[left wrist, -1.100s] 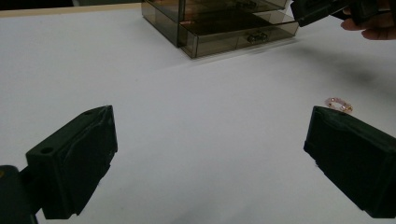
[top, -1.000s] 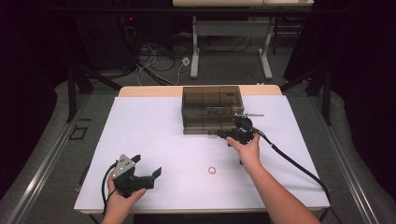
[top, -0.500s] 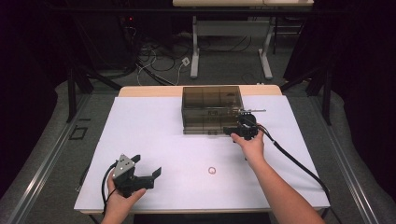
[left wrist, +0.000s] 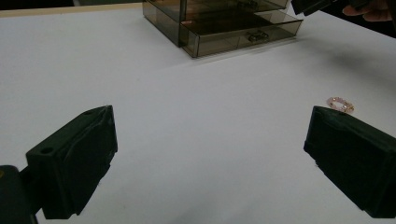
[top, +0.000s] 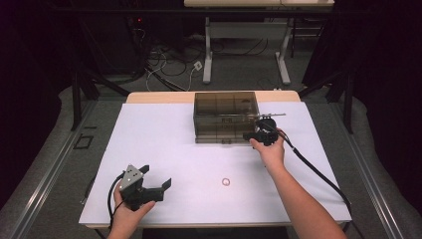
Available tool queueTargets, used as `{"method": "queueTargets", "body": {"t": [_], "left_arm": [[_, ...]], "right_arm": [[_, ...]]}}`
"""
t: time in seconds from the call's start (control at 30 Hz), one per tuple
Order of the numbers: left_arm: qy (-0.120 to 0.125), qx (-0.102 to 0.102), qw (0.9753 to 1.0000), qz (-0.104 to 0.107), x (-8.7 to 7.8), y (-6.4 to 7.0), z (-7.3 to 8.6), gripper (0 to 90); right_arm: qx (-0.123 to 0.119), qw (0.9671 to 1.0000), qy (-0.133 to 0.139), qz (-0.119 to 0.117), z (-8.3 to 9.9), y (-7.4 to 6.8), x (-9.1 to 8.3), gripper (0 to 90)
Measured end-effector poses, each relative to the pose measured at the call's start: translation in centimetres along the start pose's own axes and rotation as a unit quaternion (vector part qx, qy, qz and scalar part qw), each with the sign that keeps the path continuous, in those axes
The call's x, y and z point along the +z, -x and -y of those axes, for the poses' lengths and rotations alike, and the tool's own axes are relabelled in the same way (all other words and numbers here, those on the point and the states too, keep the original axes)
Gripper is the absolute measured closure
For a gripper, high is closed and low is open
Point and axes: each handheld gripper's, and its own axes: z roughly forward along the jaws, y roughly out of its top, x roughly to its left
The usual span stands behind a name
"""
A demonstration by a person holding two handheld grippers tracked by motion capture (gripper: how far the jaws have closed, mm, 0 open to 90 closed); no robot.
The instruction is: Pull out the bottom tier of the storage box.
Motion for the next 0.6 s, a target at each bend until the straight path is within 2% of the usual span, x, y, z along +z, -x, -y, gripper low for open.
{"method": "queueTargets", "body": {"t": [0.1, 0.17, 0.4, 0.53, 0.6], "left_arm": [[0.0, 0.0, 1.0, 0.0, 0.0, 0.0, 0.0, 2.6], [0.001, 0.0, 1.0, 0.0, 0.0, 0.0, 0.0, 2.6], [0.003, -0.005, 1.0, -0.001, -0.2, -0.1, 0.0, 2.6], [0.005, -0.006, 1.0, -0.002, -0.3, -0.1, 0.0, 2.6], [0.005, -0.006, 1.0, -0.002, -0.3, -0.1, 0.0, 2.6]], "right_arm": [[-0.006, 0.9999, 0.005, 0.008, -0.2, 0.3, 0.1, 39.1], [-0.002, 0.9999, 0.002, 0.017, -0.3, 0.5, 0.3, 39.4], [0.01, 0.9997, -0.002, 0.021, -0.4, 0.7, 0.8, 42.2], [0.016, 0.9994, -0.002, 0.03, -0.6, 1.0, 1.0, 48.3], [0.011, 0.9994, 0.0, 0.032, -0.7, 1.2, 1.1, 50.1]]}}
